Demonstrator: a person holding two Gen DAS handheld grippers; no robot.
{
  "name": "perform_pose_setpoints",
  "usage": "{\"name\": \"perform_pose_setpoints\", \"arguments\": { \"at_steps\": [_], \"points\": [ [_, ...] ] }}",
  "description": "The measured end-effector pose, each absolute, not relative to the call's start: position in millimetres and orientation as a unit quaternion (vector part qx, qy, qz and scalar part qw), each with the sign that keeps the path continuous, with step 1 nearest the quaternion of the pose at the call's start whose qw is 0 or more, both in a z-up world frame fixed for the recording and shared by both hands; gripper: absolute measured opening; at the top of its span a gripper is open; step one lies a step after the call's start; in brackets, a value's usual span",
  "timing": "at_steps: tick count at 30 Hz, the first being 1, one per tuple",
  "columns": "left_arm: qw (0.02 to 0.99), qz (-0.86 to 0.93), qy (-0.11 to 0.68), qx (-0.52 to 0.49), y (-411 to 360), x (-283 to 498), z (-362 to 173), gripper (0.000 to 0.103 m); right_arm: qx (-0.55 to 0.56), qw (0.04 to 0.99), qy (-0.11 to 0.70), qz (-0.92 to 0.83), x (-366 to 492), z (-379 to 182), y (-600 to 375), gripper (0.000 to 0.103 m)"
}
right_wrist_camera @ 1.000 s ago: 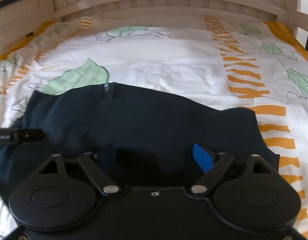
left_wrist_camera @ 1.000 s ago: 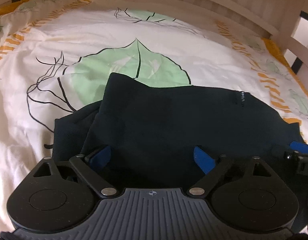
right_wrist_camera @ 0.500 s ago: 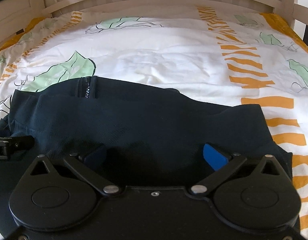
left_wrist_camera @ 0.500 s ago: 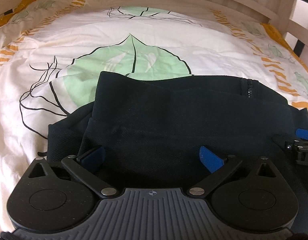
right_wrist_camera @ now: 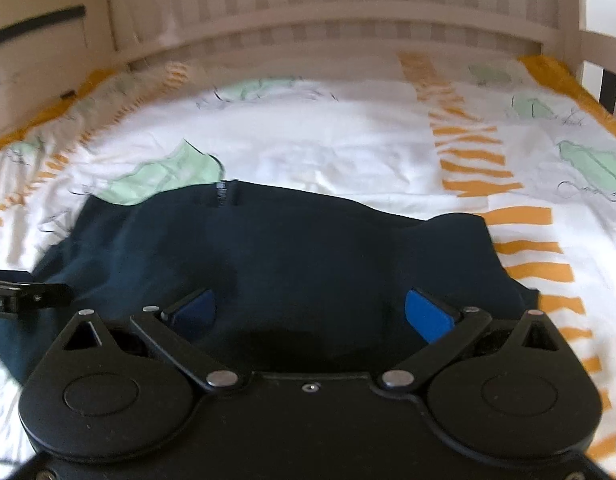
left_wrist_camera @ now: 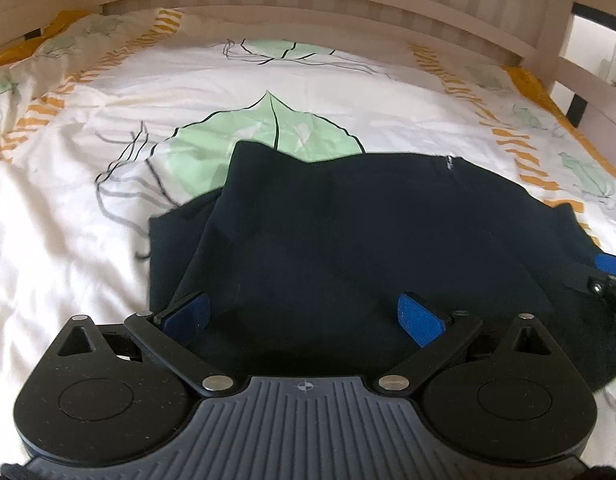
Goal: Fold large clothes
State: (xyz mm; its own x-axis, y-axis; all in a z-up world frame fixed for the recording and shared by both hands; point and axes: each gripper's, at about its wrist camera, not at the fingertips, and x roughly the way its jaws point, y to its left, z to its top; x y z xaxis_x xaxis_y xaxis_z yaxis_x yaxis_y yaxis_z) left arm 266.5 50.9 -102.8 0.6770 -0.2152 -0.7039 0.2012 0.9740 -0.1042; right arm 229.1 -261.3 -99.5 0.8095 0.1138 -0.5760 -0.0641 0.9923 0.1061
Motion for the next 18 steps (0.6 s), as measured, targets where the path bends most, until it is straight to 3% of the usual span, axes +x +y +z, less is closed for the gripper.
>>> {"name": "perform_pose_setpoints", "arguments": {
  "at_steps": [6, 18],
  "points": [
    [0.917, -0.105, 0.383, 0.036, 40, 247, -114, 0.103, 0.004, 0.947, 0.317, 0.047, 194, -112, -252, 0.102],
    [0.916, -0.106, 0.385, 0.034, 41, 243, -121, 0.101, 0.014, 0.936, 0.349, 0.042, 191, -128, -250, 0.103]
  ]
}}
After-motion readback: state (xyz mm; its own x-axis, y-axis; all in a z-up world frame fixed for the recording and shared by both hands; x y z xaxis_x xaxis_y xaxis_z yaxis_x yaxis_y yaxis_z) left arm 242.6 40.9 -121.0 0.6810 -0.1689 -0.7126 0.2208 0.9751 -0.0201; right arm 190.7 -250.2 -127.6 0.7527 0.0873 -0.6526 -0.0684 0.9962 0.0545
